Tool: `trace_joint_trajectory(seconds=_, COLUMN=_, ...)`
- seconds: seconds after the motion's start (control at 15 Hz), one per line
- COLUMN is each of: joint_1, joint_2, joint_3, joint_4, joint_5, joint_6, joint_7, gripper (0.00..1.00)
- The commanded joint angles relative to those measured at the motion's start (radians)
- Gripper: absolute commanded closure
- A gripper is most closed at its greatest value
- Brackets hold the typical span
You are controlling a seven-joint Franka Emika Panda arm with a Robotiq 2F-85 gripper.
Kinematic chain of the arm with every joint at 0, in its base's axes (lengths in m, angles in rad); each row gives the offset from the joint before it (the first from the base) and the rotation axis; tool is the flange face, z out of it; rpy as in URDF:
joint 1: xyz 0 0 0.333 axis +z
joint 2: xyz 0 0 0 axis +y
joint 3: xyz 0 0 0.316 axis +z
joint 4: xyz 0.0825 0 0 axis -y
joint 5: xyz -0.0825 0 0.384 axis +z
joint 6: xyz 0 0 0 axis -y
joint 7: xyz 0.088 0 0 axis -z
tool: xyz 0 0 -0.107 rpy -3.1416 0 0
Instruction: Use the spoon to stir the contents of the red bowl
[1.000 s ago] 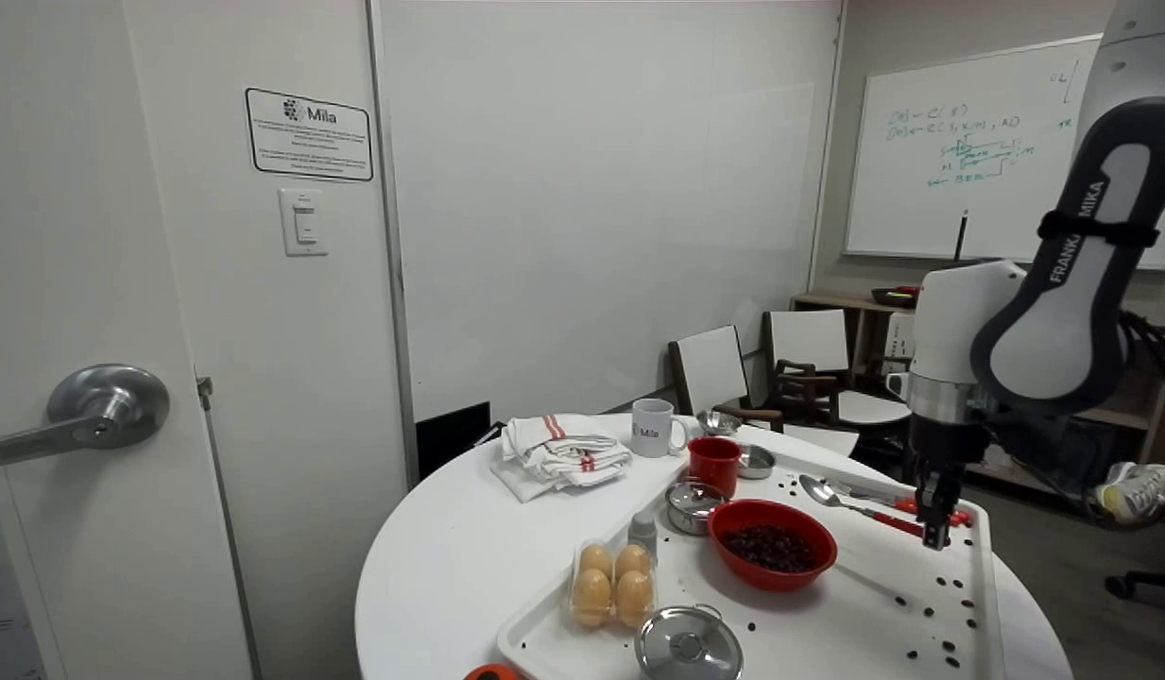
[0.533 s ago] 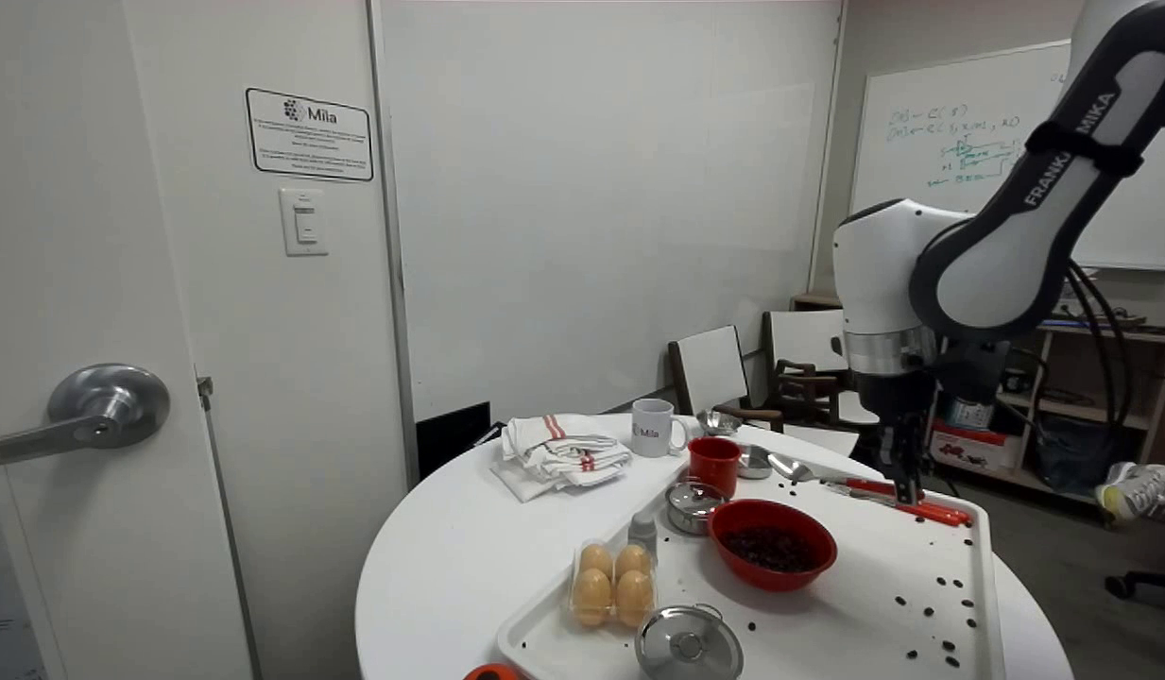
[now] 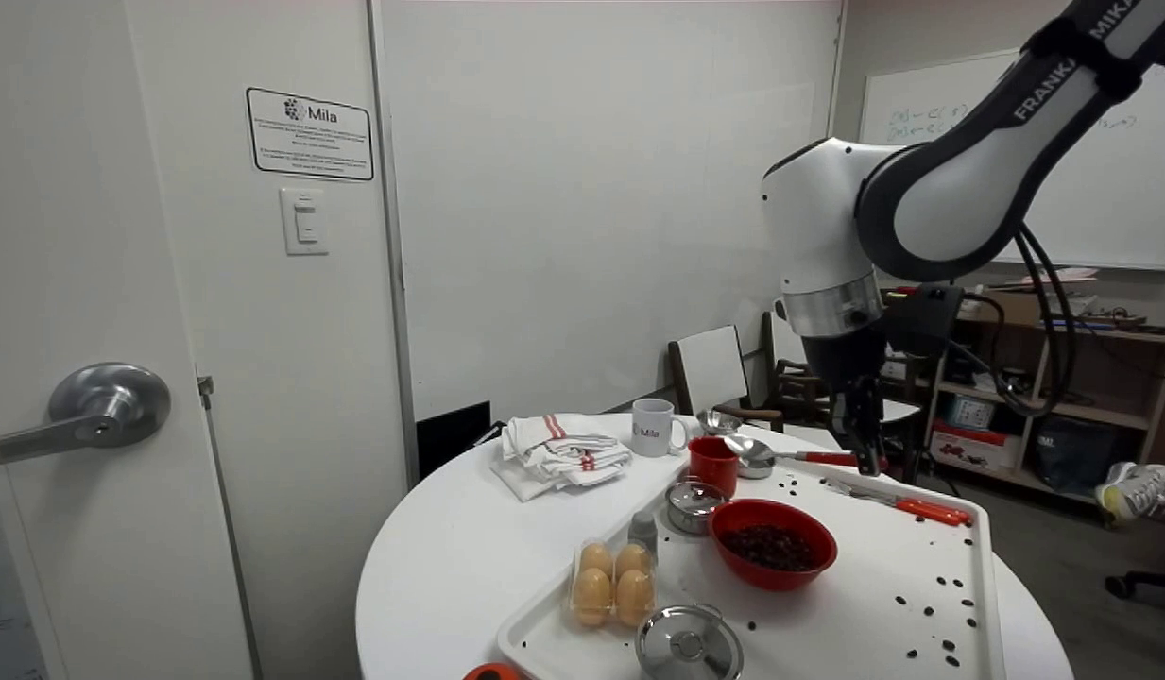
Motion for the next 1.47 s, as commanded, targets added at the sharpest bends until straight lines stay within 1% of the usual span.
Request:
trace_joint_trajectory(seconds=0.0, joint_1=-0.081, joint_2=0.051, joint_3=0.093, joint_4=0.089, joint_5=0.127, joint_6=-0.009, joint_7=-0.104, gripper=0.91)
trace_joint_trajectory(seconds=0.07, joint_1=-0.080, joint_2=0.066, joint_3=0.099, joint_4=0.101, joint_5=0.115, joint_6=-0.014, joint_7=-0.129, gripper=0.91)
trace_joint_trajectory(seconds=0.13, joint_1=-0.061, joint_2=0.019, joint_3=0.080, joint_4=0.050, joint_5=0.082, joint_6=-0.003, joint_7=-0.067, gripper=0.80)
trace_joint_trajectory(seconds=0.27, joint_1=-0.070, joint_2=0.042, joint_3=0.092, joint_4=0.071, joint_5=0.092, joint_6=-0.002, joint_7=-0.095, gripper=0.80)
trace_joint_trajectory(seconds=0.33, joint_1=-0.071, joint_2=0.051, joint_3=0.093, joint_4=0.077, joint_5=0.092, joint_6=-0.002, joint_7=-0.098, gripper=0.91)
trace_joint_trajectory(seconds=0.4, joint_1=-0.054, joint_2=0.066, joint_3=0.069, joint_4=0.076, joint_5=0.061, joint_6=0.015, joint_7=-0.044, gripper=0.90)
trace_joint_trajectory(seconds=0.47, joint_1=-0.055, joint_2=0.081, joint_3=0.066, joint_4=0.081, joint_5=0.106, joint_6=0.043, joint_7=0.040, gripper=0.91)
trace_joint_trajectory(seconds=0.67, joint_1=-0.083, joint_2=0.084, joint_3=0.090, joint_4=0.063, joint_5=0.212, joint_6=0.099, joint_7=0.092, gripper=0.91)
trace_joint_trajectory(seconds=1.0, joint_1=-0.096, joint_2=0.041, joint_3=0.109, joint_4=-0.013, joint_5=0.400, joint_6=0.183, joint_7=0.173, gripper=0.92)
trace_joint_trajectory(seconds=1.27, joint_1=-0.097, joint_2=-0.005, joint_3=0.119, joint_4=-0.078, joint_5=0.542, joint_6=0.257, joint_7=0.241, gripper=0.92)
trace_joint_trajectory(seconds=1.4, joint_1=-0.085, joint_2=-0.029, joint_3=0.114, joint_4=-0.102, joint_5=0.590, joint_6=0.313, joint_7=0.292, gripper=0.92)
